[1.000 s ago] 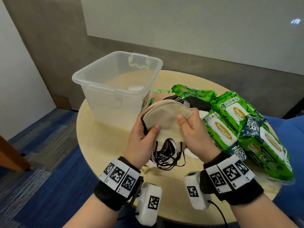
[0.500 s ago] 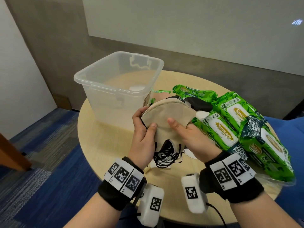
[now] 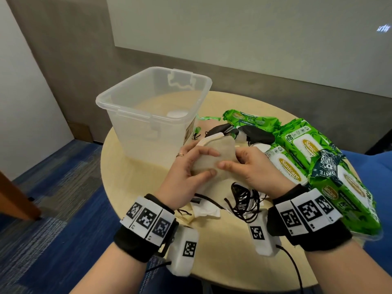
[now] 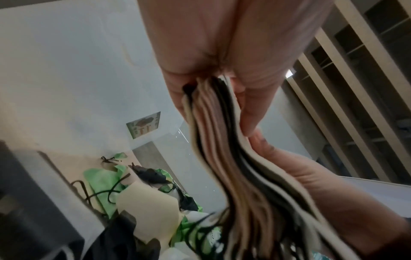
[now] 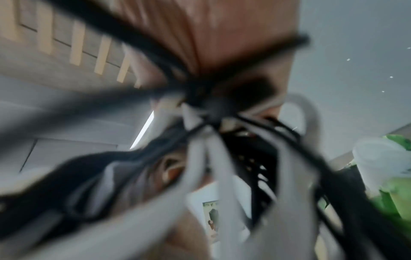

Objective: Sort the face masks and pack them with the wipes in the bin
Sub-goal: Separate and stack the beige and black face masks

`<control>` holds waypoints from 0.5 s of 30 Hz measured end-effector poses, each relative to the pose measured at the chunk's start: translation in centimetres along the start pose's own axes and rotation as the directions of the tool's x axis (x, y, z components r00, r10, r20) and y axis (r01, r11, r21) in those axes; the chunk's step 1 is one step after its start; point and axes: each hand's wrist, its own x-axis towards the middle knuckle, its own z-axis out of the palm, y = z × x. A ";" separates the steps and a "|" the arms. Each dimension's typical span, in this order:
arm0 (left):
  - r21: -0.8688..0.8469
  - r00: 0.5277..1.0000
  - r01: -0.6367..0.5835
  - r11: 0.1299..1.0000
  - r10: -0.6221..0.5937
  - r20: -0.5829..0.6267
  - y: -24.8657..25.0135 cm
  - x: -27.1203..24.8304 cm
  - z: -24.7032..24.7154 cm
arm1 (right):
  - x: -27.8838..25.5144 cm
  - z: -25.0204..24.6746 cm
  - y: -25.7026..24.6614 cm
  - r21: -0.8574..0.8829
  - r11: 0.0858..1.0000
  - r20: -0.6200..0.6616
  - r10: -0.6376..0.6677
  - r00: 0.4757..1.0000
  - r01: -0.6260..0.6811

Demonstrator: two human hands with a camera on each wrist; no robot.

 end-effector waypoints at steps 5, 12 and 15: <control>0.053 0.999 0.053 0.997 -0.053 0.001 0.1 -0.5 1.0 | -0.1 0.7 0.1 -0.374 0.927 -0.056 -0.041 0.998 0.017; 0.035 0.997 0.045 0.998 -0.047 0.063 -0.2 -0.7 1.4 | -0.2 1.1 0.2 -0.543 0.839 0.036 0.063 0.997 -0.033; 0.034 0.998 0.027 0.999 -0.029 0.055 -0.3 -0.6 1.4 | -0.2 1.1 0.2 -0.547 0.836 0.046 0.083 0.996 -0.044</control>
